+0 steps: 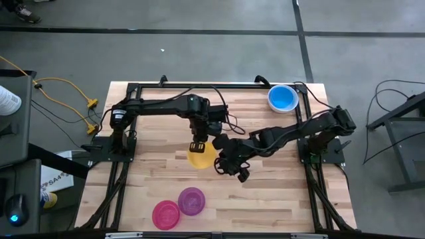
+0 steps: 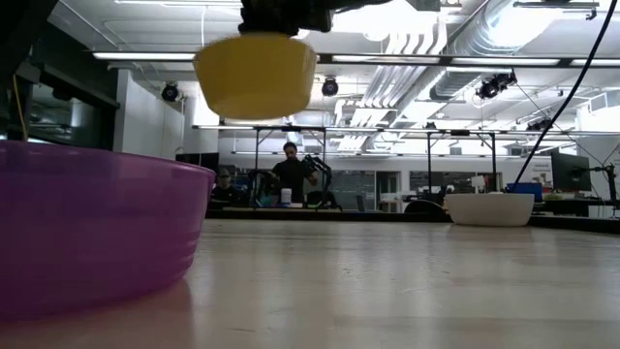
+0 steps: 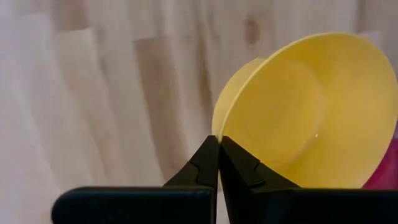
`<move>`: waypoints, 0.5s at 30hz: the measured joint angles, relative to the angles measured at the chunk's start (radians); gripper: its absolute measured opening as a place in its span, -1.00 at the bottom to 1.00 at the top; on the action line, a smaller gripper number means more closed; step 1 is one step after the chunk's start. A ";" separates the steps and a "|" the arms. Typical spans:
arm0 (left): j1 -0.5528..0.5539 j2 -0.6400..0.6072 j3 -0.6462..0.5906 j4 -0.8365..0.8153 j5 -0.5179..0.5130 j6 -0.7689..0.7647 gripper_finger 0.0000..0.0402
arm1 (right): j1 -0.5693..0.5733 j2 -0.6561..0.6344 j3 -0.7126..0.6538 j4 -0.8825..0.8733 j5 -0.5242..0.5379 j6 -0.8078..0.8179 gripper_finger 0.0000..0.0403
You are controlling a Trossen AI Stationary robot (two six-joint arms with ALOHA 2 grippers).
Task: Nest bowls inside each other
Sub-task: Stack the yellow bowl on the blue bowl
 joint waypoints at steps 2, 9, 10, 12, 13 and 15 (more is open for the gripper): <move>-0.011 0.000 0.000 0.002 0.032 0.027 -1.00 | 0.003 0.000 0.000 -0.009 -0.028 -0.003 -0.65; -0.043 0.000 0.000 0.019 0.049 0.082 -1.00 | 0.014 0.000 0.000 -0.022 -0.052 -0.051 -0.65; -0.046 0.000 0.000 0.021 0.050 0.086 -1.00 | 0.018 0.000 0.000 -0.021 -0.052 -0.060 -0.65; -0.050 0.000 0.000 0.027 0.052 0.090 -1.00 | 0.024 0.000 0.000 -0.021 -0.048 -0.073 -0.65; -0.051 0.000 0.000 0.032 0.056 0.092 -1.00 | 0.025 0.000 0.000 -0.021 -0.049 -0.078 -0.65; -0.051 0.000 0.000 0.040 0.077 0.094 -1.00 | 0.025 -0.001 0.000 -0.021 -0.049 -0.080 -0.65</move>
